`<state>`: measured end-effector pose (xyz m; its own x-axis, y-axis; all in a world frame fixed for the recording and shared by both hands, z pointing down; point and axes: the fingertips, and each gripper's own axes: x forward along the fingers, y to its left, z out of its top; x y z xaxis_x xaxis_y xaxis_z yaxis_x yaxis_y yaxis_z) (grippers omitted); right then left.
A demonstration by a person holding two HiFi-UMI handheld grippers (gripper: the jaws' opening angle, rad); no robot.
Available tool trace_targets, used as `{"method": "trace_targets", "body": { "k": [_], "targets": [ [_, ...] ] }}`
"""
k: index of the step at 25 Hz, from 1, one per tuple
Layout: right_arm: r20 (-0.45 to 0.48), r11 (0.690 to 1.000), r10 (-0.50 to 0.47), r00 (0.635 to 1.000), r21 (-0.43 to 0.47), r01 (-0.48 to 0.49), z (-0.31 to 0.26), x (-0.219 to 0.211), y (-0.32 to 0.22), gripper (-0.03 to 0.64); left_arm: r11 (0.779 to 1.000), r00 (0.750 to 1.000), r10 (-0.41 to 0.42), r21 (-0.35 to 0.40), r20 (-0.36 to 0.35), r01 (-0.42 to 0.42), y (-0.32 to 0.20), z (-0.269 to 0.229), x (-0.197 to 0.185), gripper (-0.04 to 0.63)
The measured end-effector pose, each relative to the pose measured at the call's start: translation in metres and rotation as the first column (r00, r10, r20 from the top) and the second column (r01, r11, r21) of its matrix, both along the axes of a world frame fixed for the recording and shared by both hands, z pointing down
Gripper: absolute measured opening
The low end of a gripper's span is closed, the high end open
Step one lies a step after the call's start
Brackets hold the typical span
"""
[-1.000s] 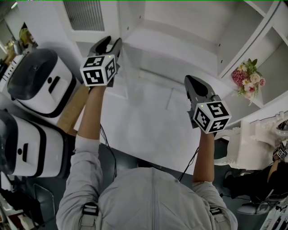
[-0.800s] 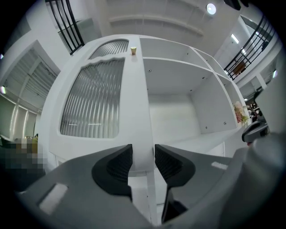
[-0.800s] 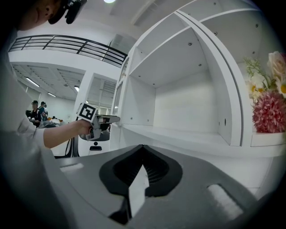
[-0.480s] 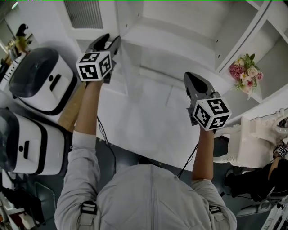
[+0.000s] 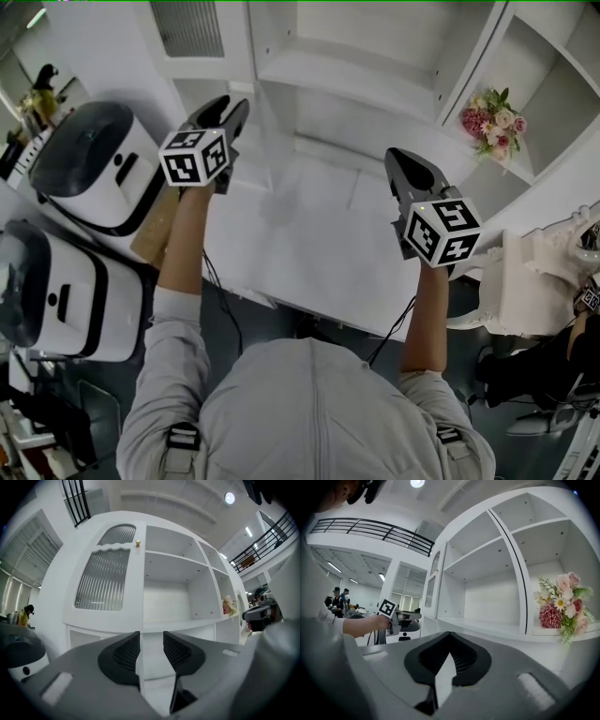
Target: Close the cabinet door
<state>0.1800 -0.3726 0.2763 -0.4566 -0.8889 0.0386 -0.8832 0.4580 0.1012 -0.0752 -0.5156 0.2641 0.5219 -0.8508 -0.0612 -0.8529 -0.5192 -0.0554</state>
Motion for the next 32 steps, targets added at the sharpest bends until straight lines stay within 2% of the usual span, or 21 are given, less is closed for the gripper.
{"method": "trace_targets", "body": {
  "k": [3, 6, 9, 12, 19, 23, 28, 32],
  "targets": [
    [-0.001, 1.000, -0.018, 1.000, 0.000, 0.018, 0.001, -0.015, 0.022, 0.002, 1.000, 1.000, 0.010, 0.006, 0.018, -0.011, 0.042, 0.008, -0.008, 0.095],
    [-0.008, 0.999, -0.038, 0.999, -0.006, 0.038, 0.006, -0.031, 0.046, 0.002, 0.999, 0.996, -0.023, 0.043, 0.081, 0.019, 0.088, 0.017, -0.020, 0.016],
    [-0.015, 0.998, -0.056, 0.998, -0.007, 0.056, 0.011, -0.045, 0.069, 0.002, 0.995, 0.987, -0.065, 0.082, 0.146, 0.053, 0.130, 0.025, -0.026, 0.015],
    [-0.011, 0.997, -0.074, 0.997, -0.007, 0.073, 0.015, -0.057, 0.089, 0.002, 0.996, 0.979, -0.061, 0.082, 0.193, 0.046, 0.167, 0.036, -0.025, 0.015],
    [-0.019, 0.995, -0.094, 0.995, 0.039, 0.094, 0.013, -0.079, 0.125, 0.002, 0.993, 0.979, 0.001, 0.113, 0.206, -0.025, 0.237, 0.037, -0.016, 0.017],
    [-0.039, 0.994, -0.097, 0.994, 0.052, 0.099, 0.009, -0.089, 0.135, 0.002, 0.992, 0.978, 0.029, 0.115, 0.205, -0.053, 0.257, 0.036, -0.015, 0.017],
    [-0.096, 0.992, -0.104, 0.990, 0.054, 0.110, 0.010, -0.103, 0.139, 0.002, 0.993, 0.973, 0.022, 0.111, 0.231, -0.049, 0.261, 0.036, -0.022, 0.017],
    [-0.104, 0.992, -0.115, 0.988, 0.043, 0.120, 0.012, -0.109, 0.138, 0.002, 0.993, 0.972, 0.024, 0.110, 0.234, -0.051, 0.261, 0.034, -0.027, 0.017]
  ]
}}
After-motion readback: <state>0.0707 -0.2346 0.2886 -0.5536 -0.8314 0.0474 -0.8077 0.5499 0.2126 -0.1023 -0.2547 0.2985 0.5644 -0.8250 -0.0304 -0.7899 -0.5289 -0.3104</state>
